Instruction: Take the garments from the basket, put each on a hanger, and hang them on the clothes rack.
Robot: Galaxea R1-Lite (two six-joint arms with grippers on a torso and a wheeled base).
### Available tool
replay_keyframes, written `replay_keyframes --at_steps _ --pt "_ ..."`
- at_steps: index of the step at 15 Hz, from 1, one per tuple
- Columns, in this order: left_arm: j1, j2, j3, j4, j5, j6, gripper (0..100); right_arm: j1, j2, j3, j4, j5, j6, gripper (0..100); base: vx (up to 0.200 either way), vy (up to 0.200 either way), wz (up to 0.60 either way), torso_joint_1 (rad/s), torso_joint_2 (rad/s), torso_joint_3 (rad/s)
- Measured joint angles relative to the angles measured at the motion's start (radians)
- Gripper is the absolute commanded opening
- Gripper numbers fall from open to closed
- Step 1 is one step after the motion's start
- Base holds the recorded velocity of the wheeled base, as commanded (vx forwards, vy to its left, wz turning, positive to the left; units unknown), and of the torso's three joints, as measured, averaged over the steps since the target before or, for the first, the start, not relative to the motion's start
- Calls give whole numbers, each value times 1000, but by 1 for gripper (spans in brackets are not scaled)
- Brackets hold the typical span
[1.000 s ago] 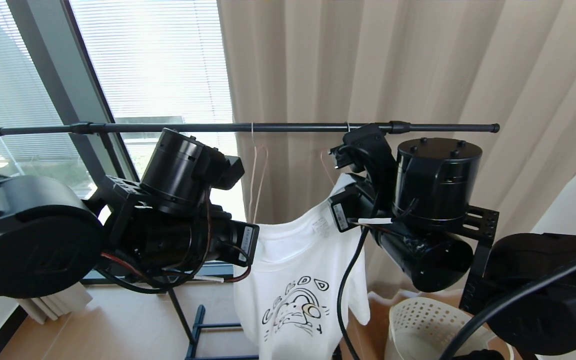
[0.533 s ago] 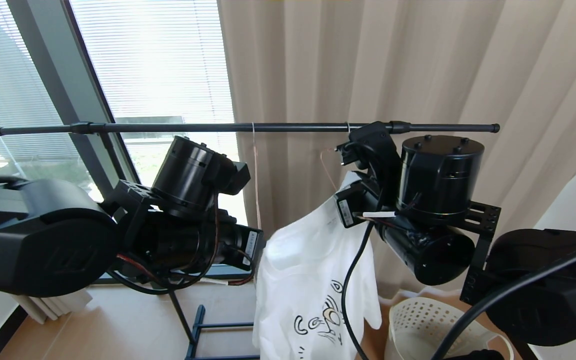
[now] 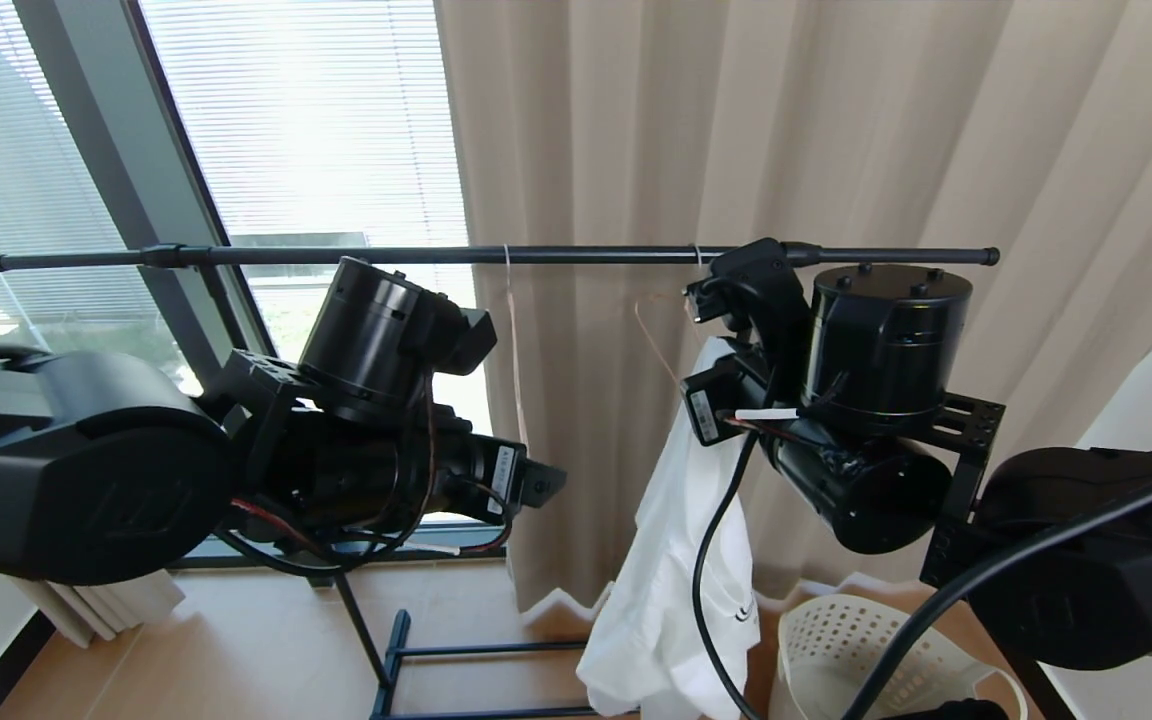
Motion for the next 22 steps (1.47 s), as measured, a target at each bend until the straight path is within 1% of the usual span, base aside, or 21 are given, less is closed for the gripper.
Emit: replay_keyframes --at_steps 2,5,8,10,12,14,17,19,22 --pt "14 20 -6 -32 1 0 100 0 0 1 -1 0 0 0 0 0 0 0 0 0" --pt "60 73 -59 -45 37 0 100 0 0 3 -2 0 0 0 0 0 0 0 0 0" --pt "114 146 -151 -45 48 2 100 -1 0 -2 -7 4 -18 0 0 0 0 0 0 0" --pt "133 202 -217 -46 49 3 100 -2 4 -2 -30 5 -26 0 0 0 0 0 0 0" --pt "138 261 -275 -46 52 4 100 -13 16 -2 -69 5 -54 0 0 0 0 0 0 0" --pt "148 330 -345 -46 67 6 100 -25 36 4 -161 3 -94 0 0 0 0 0 0 0" --pt "176 408 -425 -43 71 8 100 -30 54 14 -175 3 -108 0 0 0 0 0 0 0" --pt "199 459 -485 -41 72 31 100 -31 60 15 -176 3 -109 0 0 0 0 0 0 0" --pt "224 516 -538 -41 72 45 100 -32 66 16 -177 3 -109 0 0 0 0 0 0 0"
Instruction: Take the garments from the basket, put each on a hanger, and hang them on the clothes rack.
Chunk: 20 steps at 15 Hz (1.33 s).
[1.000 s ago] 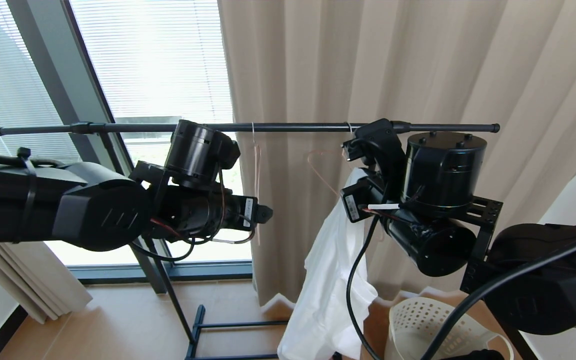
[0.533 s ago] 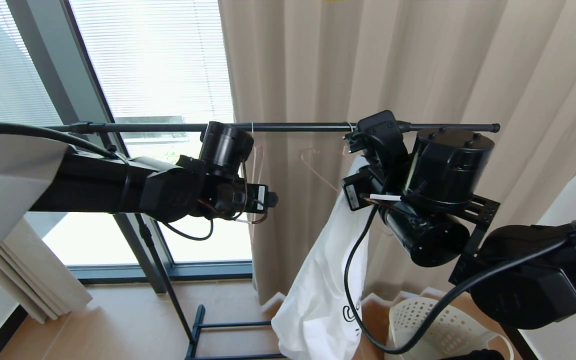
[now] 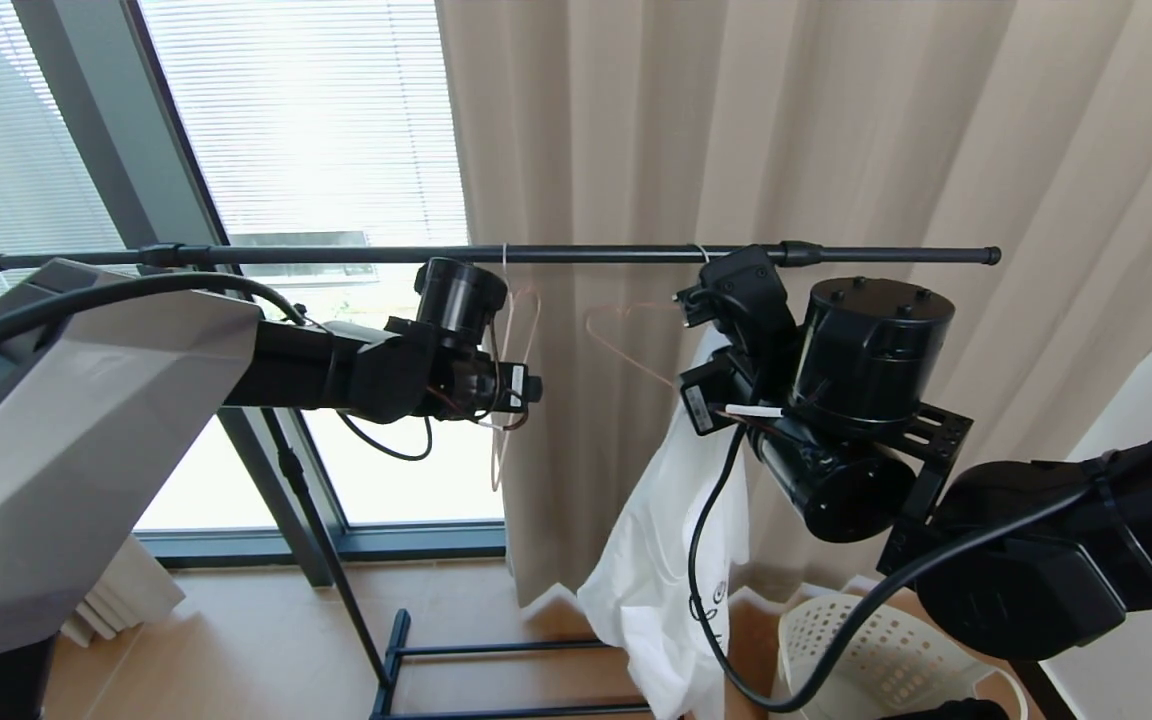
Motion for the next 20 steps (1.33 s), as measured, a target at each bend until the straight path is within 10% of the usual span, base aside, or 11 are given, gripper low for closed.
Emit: replay_keyframes --at_steps 9,10,20 --pt "17 122 -125 1 0 10 100 0 19 -2 0 0 0 0 0 0 0 0 0 0" --pt "16 130 -131 2 0 9 0 0 22 -2 0 0 0 0 0 0 0 0 0 0" --pt "24 139 -136 1 19 8 0 -1 26 -3 0 0 0 0 0 0 0 0 0 0"
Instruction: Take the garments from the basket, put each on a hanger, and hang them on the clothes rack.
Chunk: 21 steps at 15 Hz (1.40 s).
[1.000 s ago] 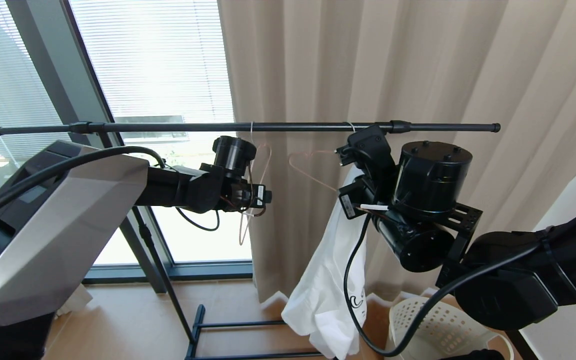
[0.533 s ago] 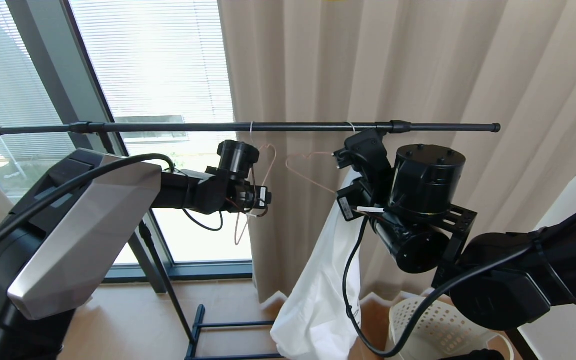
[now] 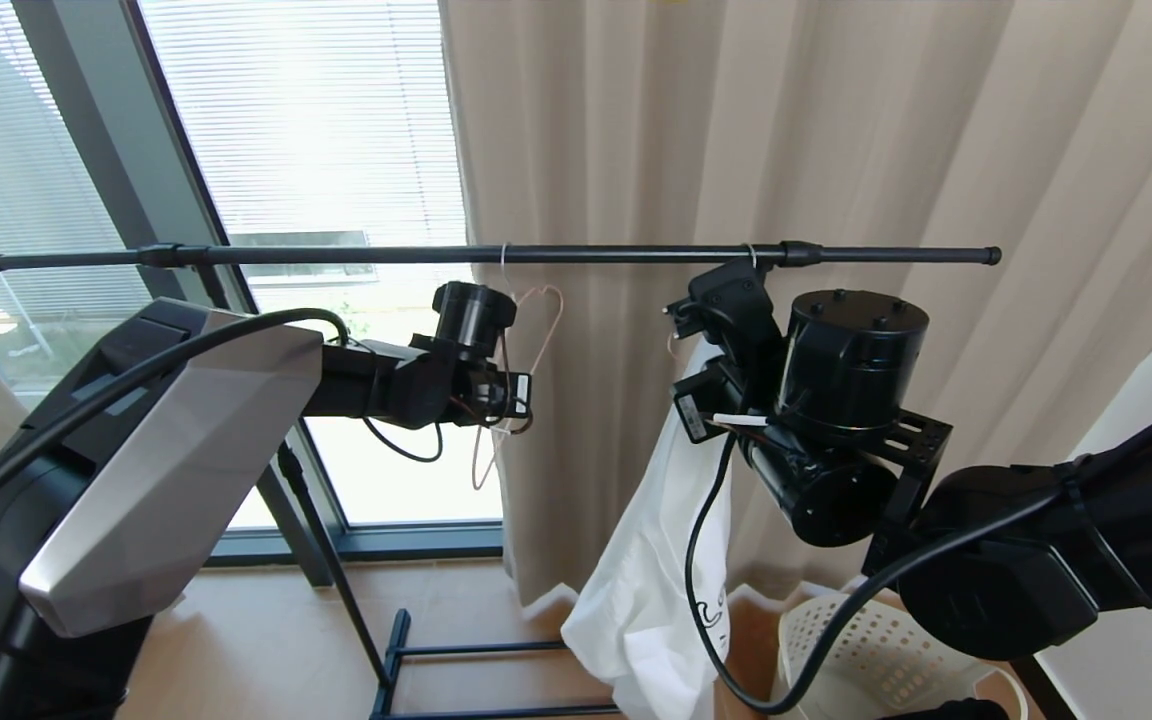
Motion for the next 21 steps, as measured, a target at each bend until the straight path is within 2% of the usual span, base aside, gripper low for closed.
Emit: replay_keyframes --at_steps 7,12,18,21 --pt "-12 -54 22 2 15 3 0 0 0 2 -1 0 0 0 0 0 0 0 0 0" --pt "-42 -186 159 -4 15 6 0 -1 -4 5 -20 0 0 0 0 0 0 0 0 0" --pt "-84 -452 485 -26 11 18 0 -11 -30 25 -20 -4 0 0 0 0 0 0 0 0" --pt "-120 -622 737 -110 6 81 0 -8 -62 63 -24 -41 0 0 0 0 0 0 0 0"
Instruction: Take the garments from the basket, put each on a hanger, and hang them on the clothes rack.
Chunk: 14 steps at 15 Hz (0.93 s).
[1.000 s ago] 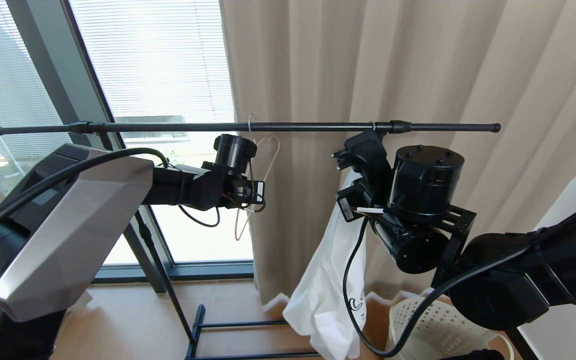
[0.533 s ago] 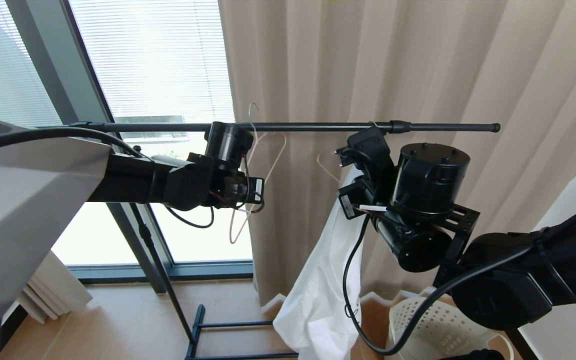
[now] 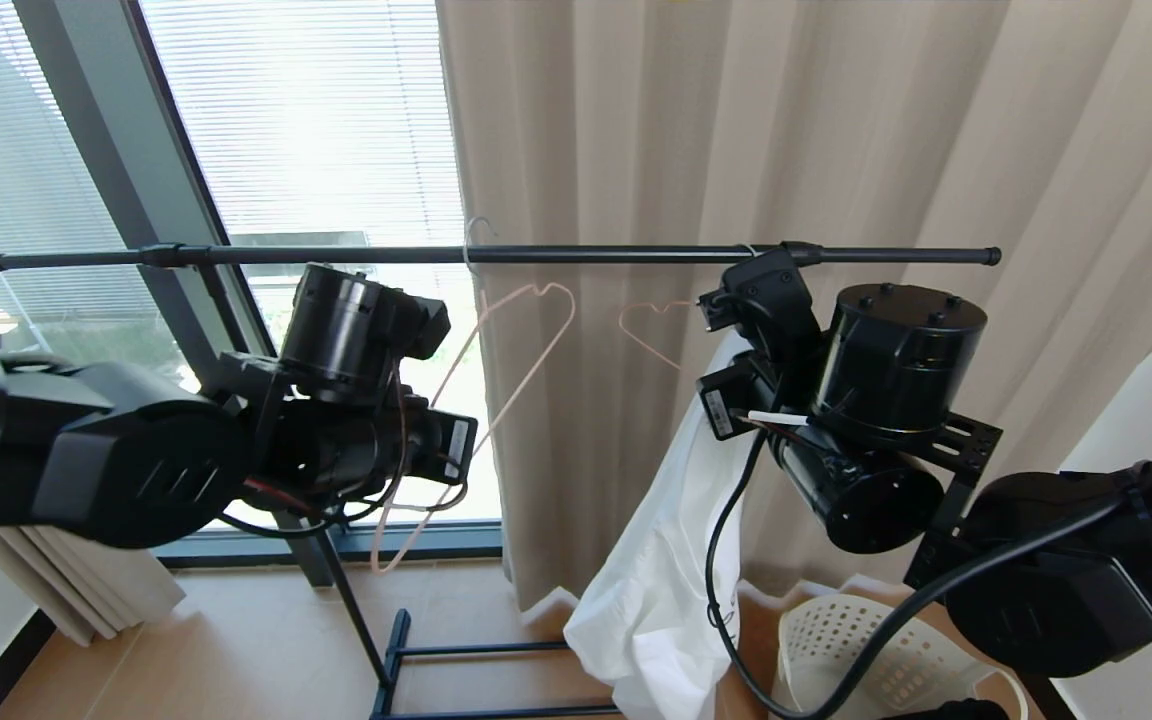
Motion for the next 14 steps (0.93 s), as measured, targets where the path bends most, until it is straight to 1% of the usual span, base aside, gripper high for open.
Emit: replay_keyframes --at_steps 1,4,6,8,10,12,14 --pt "-14 -53 94 -55 -2 32 0 4 -14 22 -4 -25 1 0 0 0 0 0 0 0" --pt "-39 -175 361 -254 -13 157 0 20 -59 104 -41 -57 0 0 0 0 0 0 0 0" --pt "-47 -229 519 -419 -59 224 0 23 -86 141 -44 -70 -2 0 0 0 0 0 0 0" --pt "-60 -269 669 -596 -103 281 0 24 -97 150 -44 -79 -8 0 0 0 0 0 0 0" --pt "-111 -299 766 -671 -129 306 0 24 -102 150 -44 -80 -11 0 0 0 0 0 0 0" --pt "-149 -326 800 -679 -145 310 0 20 -99 147 -43 -87 -16 0 0 0 0 0 0 0" --pt "-160 -343 813 -679 -190 301 0 19 -84 136 -44 -117 -15 0 0 0 0 0 0 0"
